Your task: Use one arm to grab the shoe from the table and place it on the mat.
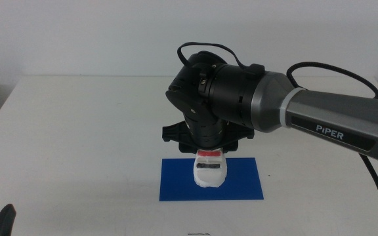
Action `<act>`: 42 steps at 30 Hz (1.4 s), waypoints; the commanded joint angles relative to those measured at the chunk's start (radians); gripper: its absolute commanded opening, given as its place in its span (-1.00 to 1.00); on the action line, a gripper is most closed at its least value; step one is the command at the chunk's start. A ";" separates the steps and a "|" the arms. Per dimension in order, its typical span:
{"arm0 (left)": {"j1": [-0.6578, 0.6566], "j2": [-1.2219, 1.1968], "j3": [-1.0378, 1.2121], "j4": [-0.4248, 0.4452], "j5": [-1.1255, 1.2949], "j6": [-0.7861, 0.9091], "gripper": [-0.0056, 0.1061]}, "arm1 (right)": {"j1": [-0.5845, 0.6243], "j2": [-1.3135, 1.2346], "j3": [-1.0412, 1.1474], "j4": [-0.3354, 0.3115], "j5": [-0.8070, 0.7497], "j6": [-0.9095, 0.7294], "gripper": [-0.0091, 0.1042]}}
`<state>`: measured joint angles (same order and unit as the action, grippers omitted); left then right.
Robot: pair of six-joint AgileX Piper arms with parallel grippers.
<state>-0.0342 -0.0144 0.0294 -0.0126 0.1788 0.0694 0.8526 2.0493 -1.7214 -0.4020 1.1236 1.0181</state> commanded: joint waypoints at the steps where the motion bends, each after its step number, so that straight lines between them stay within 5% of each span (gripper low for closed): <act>1: -0.004 -0.019 -0.003 -0.009 -0.083 -0.015 0.78 | 0.000 -0.065 -0.024 -0.055 -0.002 0.008 -0.86; 6: -0.004 -0.019 -0.003 -0.009 -0.083 -0.015 0.78 | -0.011 -0.065 -0.024 -0.043 0.035 0.151 -0.86; 14: -0.004 -0.019 -0.003 -0.009 -0.083 -0.015 0.78 | -0.095 -0.065 -0.025 0.106 0.034 0.390 -0.86; 22: -0.004 -0.019 -0.003 -0.009 -0.083 -0.015 0.78 | -0.100 -0.065 -0.024 0.137 0.119 1.126 -0.86; 26: -0.004 -0.019 -0.003 -0.009 -0.083 -0.015 0.78 | -0.098 -0.063 -0.024 0.157 0.115 1.124 -0.86; 30: -0.004 -0.019 -0.003 -0.009 -0.083 -0.015 0.78 | -0.101 -0.063 -0.024 0.092 0.132 1.113 -0.86; 42: -0.004 -0.019 -0.003 -0.009 -0.083 -0.015 0.78 | -0.100 -0.029 -0.026 0.142 0.109 1.122 -0.86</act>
<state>-0.0342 -0.0144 0.0294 -0.0126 0.1788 0.0694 0.7577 2.0712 -1.7214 -0.2404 1.2097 2.1224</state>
